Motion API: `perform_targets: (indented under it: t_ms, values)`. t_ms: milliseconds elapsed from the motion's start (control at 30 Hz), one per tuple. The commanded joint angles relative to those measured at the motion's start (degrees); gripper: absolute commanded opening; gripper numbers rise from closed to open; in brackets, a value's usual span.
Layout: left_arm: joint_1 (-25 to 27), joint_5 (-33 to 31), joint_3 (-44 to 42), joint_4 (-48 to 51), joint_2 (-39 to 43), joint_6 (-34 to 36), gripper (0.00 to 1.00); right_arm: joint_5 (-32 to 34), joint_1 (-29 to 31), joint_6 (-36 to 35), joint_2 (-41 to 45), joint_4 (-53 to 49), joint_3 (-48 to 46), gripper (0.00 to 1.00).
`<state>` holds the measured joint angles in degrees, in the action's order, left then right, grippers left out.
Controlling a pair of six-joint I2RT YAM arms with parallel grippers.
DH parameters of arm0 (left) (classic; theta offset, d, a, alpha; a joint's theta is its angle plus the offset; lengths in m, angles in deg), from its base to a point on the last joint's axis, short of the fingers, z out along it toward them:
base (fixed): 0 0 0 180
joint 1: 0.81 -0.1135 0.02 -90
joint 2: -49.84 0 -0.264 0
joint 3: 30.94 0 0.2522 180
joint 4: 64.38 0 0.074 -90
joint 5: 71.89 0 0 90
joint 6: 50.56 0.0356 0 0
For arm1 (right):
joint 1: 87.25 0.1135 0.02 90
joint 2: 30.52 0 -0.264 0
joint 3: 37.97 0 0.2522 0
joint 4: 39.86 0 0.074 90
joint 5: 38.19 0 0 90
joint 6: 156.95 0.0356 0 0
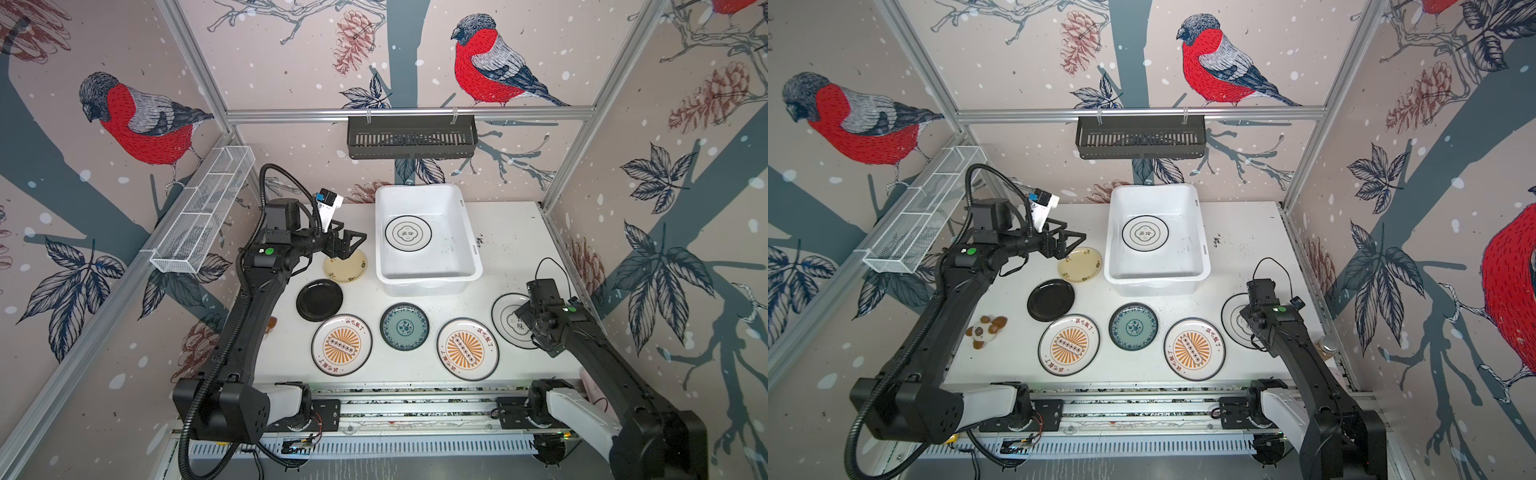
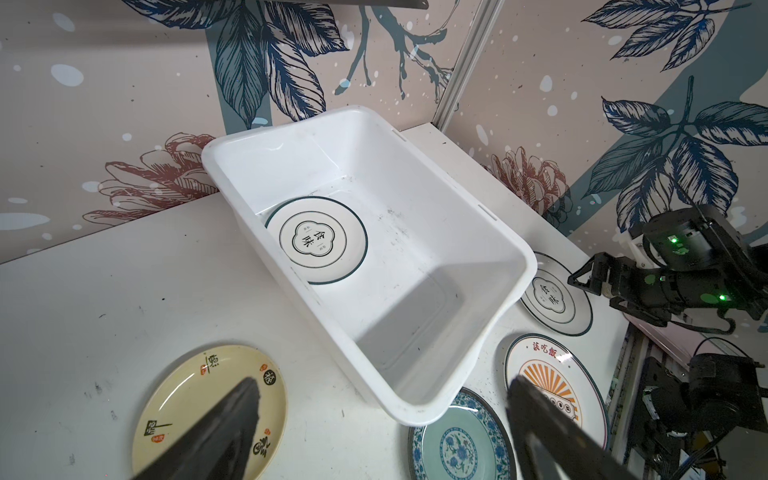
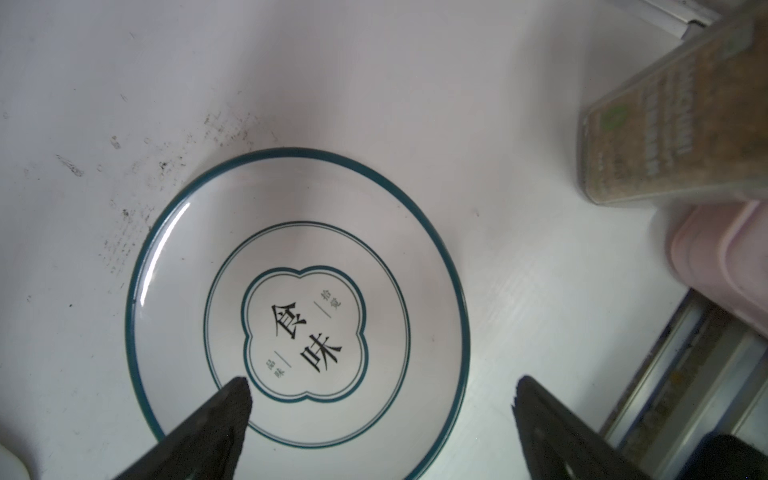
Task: Place the plates into the plastic bin on the countertop
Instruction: 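Move the right gripper down to the second teal-rimmed white plate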
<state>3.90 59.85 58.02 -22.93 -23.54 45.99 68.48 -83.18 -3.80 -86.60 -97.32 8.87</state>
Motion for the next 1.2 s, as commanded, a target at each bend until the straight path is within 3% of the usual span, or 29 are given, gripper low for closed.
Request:
perform_targets:
  t_ms: [0,600,1167]
  values:
    - [0.2,-0.36,0.46,0.4,0.16,1.65,0.92,-1.0,-0.27,-0.04,1.13,-1.44,-1.37,0.99]
    - [2.14,0.18,1.87,-0.33,-0.73,1.4,0.92,-11.93,-4.08,-1.17,2.35,3.95,-7.75,1.0]
    - [3.81,0.54,2.17,-1.83,-1.36,1.38,0.92,-22.59,-8.42,-5.03,2.32,19.03,-11.68,1.0]
